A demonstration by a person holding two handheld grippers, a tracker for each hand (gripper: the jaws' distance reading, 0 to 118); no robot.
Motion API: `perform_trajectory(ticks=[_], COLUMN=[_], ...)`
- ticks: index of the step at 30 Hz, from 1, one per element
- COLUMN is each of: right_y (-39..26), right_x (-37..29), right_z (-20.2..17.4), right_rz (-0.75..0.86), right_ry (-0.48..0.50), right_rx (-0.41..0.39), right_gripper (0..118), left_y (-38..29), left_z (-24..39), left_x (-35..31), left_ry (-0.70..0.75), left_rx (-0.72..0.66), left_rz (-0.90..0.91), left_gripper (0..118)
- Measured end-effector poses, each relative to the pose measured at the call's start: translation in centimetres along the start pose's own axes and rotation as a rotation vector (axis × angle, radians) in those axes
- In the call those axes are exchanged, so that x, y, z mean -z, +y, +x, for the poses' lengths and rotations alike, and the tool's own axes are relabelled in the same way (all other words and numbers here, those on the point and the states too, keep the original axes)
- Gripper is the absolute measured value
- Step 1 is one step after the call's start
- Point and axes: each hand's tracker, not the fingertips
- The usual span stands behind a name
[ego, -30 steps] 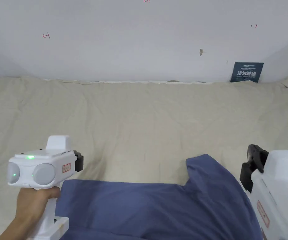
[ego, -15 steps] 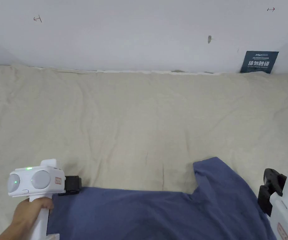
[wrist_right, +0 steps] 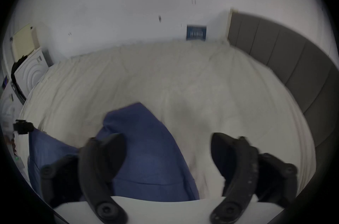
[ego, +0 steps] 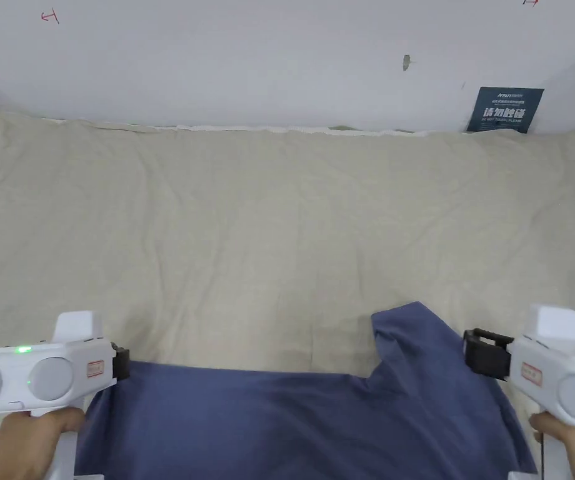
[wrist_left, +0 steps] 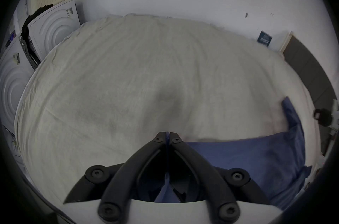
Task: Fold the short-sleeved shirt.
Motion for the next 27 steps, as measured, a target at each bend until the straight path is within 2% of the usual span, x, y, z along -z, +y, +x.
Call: perform_trajectory(ticks=[2,3,6,7,8,9,10,11,12,13,16,20,21,27], right_y=[0.6,0.7,0.4,0.3,-0.1,-0.4,-0.9,-1.1,-1.0,-1.4,-1.5,-2.0,-2.2,-6.0], right_x=[3.2,4.3,6.9,7.5,8.1,9.2,9.2,8.2,7.7,8.3,6.0,0.0,-4.0,-15.6], right_z=[0.7,0.7,-0.6,-1.0,-1.3,-0.9,-1.2,-1.6,-1.8,-1.2,-1.8,-1.3,-1.4,0.3], right_rz=[-0.107,-0.116,-0.172,-0.194,-0.207,-0.232,-0.240,-0.161,-0.169,-0.187,-0.094,0.043,0.066,0.197], right_ry=[0.019,0.016,-0.041,-0.042,-0.035,-0.035,-0.036,-0.063,-0.044,-0.046,-0.074,-0.044,-0.026,0.044], right_rx=[0.046,0.040,-0.046,-0.056,-0.061,-0.062,-0.067,-0.091,-0.097,-0.118,-0.163,-0.134,-0.130,-0.090], right_gripper=[107,107,106,100,89,67,52,51,32,1,2,2,2,2], left_y=[0.0,0.1,0.0,0.0,-0.1,-0.2,-0.4,-0.5,-0.6,-0.8,-1.1,-1.6,-1.8,-4.3], left_z=[0.2,0.4,0.6,0.6,0.6,0.5,0.5,-0.1,-0.2,-0.2,-0.4,-0.8,-1.0,-1.9], left_x=[-1.8,-2.8,-4.0,-4.2,-4.4,-4.4,-4.4,-3.6,-3.6,-3.6,-4.0,-6.0,-6.7,-11.9], left_ry=[-0.020,-0.029,-0.037,-0.040,-0.043,-0.043,-0.038,-0.040,-0.043,-0.041,-0.022,-0.020,-0.019,-0.009], left_rx=[0.015,0.021,0.029,0.030,0.027,0.025,0.024,0.018,0.014,0.012,0.011,-0.011,-0.015,-0.023], left_rz=[0.031,0.036,0.049,0.055,0.063,0.065,0.063,0.059,0.055,0.053,0.062,0.088,0.093,0.131], left_gripper=[3,3,3,3,3,3,3,3,3,3,3,3,3,3])
